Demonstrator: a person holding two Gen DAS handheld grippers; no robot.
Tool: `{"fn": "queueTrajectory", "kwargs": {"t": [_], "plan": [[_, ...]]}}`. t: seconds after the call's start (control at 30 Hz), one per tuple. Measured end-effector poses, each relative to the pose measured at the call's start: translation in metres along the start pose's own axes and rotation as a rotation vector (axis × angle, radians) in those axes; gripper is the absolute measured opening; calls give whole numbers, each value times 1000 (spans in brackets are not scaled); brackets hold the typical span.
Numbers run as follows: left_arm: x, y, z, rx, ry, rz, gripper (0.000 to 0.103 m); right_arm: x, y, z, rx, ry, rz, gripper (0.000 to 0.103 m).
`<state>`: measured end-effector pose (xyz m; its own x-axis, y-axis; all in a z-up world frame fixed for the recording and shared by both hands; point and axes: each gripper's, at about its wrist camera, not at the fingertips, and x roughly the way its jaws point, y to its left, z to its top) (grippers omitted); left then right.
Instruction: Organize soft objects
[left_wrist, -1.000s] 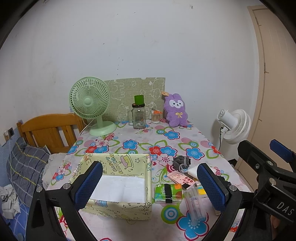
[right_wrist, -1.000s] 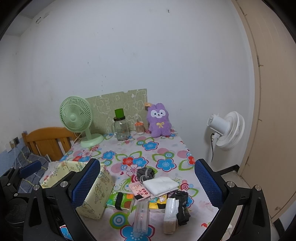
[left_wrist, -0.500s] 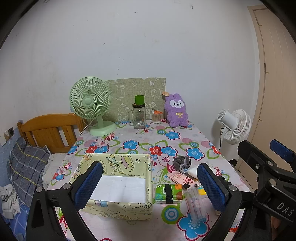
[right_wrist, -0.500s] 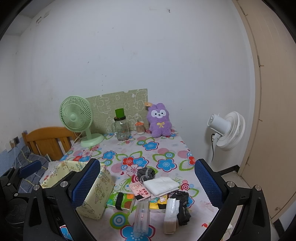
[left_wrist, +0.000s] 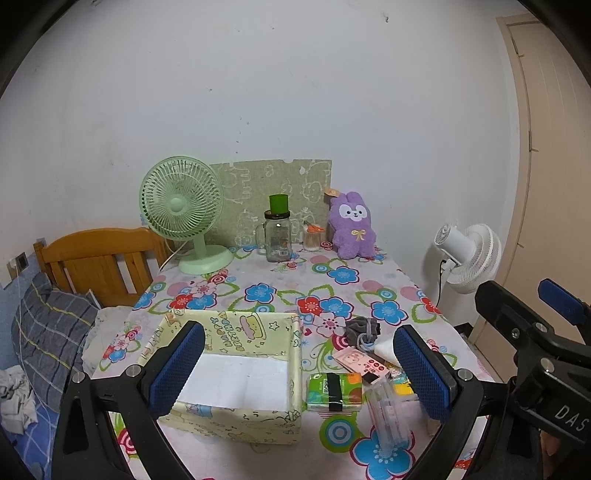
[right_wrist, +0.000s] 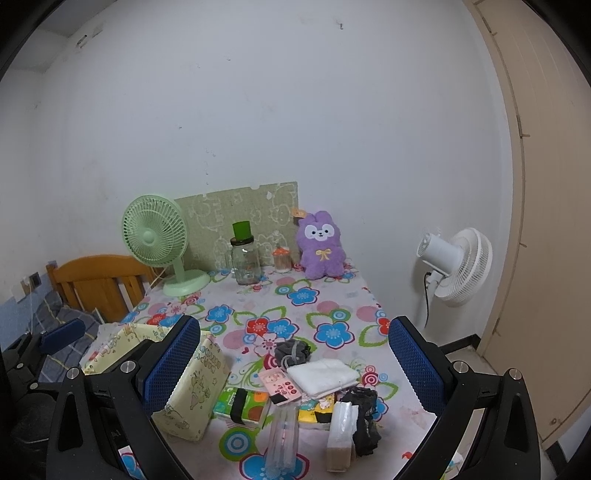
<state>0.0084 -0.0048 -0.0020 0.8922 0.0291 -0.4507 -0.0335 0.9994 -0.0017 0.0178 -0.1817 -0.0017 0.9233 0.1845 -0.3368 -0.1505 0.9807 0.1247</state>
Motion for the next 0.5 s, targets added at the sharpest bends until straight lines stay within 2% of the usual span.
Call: {"fn": "queueTrajectory", "kwargs": {"t": [0.5], "plan": [[28,-32,-24,-20,54,-32,102,15,-21,-19,-8,29,-19,103]]}}
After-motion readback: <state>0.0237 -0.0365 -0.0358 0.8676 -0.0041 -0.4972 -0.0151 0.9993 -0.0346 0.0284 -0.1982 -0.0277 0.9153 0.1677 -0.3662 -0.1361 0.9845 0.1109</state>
